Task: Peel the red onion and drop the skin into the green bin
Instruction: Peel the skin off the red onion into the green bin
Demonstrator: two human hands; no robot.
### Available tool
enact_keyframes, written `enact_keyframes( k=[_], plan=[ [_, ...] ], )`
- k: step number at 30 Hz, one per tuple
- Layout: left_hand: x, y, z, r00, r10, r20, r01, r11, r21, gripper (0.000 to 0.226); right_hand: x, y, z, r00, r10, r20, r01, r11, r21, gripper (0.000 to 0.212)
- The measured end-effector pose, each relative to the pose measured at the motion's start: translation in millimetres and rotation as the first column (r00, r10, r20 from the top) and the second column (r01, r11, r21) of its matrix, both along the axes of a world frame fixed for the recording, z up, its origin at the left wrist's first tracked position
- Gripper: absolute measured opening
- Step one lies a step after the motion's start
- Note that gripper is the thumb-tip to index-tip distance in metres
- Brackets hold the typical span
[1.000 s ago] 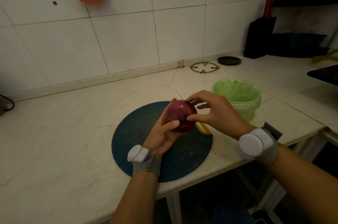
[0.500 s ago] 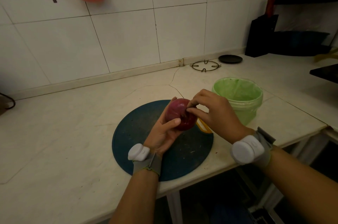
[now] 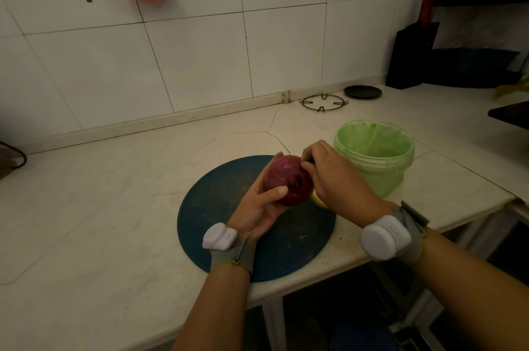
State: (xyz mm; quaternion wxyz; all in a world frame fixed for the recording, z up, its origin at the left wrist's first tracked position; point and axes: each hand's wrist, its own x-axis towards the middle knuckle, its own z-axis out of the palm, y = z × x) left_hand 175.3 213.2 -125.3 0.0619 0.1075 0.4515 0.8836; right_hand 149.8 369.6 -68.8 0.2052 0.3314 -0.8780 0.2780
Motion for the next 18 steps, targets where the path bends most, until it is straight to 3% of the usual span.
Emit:
enact_keyframes(
  k=[18],
  plan=[
    [7.6,1.4,5.0,0.989,-0.150,0.008,0.151,0.986,-0.066,0.092,-9.7,5.3,7.3,0.994,-0.037,0.100,0.055,0.982,-0.183,0.008]
  ],
)
